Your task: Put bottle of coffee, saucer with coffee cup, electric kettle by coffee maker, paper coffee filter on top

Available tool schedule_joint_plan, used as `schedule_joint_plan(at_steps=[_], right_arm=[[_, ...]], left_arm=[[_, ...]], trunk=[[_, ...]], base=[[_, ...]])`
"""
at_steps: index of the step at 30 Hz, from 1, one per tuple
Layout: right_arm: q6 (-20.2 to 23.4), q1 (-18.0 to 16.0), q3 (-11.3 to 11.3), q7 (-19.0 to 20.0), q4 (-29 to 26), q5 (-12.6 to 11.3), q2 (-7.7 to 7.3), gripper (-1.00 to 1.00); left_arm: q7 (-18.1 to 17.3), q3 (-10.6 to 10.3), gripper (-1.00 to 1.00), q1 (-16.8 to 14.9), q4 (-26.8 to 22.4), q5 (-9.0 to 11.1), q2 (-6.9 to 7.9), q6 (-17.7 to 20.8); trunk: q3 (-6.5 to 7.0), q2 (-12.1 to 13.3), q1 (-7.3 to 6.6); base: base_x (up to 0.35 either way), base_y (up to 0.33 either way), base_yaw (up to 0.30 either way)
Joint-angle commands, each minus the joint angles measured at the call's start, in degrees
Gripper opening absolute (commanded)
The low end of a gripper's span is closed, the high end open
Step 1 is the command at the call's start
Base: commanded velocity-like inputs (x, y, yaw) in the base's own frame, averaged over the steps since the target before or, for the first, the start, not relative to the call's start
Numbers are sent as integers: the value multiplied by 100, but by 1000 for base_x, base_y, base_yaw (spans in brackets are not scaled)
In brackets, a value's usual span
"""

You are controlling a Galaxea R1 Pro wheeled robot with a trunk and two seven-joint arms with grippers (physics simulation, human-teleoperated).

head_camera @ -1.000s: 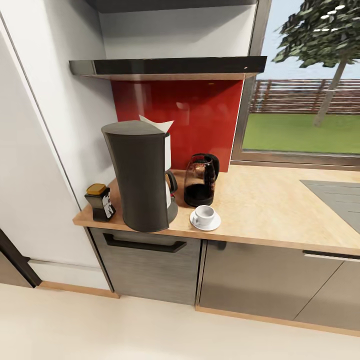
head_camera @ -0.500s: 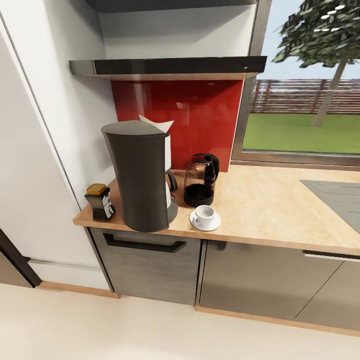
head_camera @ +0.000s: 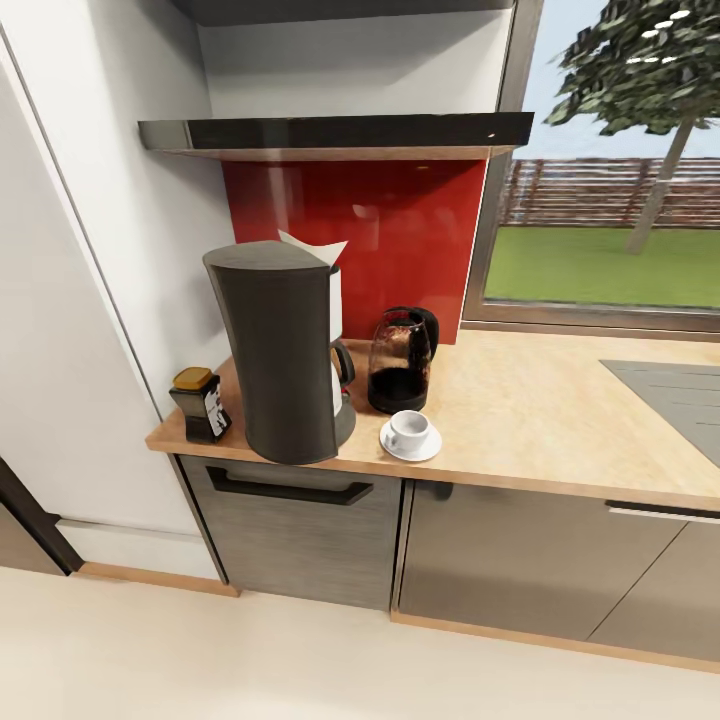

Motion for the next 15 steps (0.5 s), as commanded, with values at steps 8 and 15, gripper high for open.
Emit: schedule_joint_plan(at_steps=[8, 15], right_arm=[[-47, -22, 31, 8, 21, -16, 1323, 100], [-48, -23, 29, 0, 21, -18, 1369, 100]], left_arm=[[-4, -30, 100, 49, -4, 61, 5, 47], [-3, -30, 100, 52, -6, 61, 22, 49]], trunk=[[-5, -3, 0], [-5, -3, 0]], base=[[0, 0, 0], [0, 0, 0]])
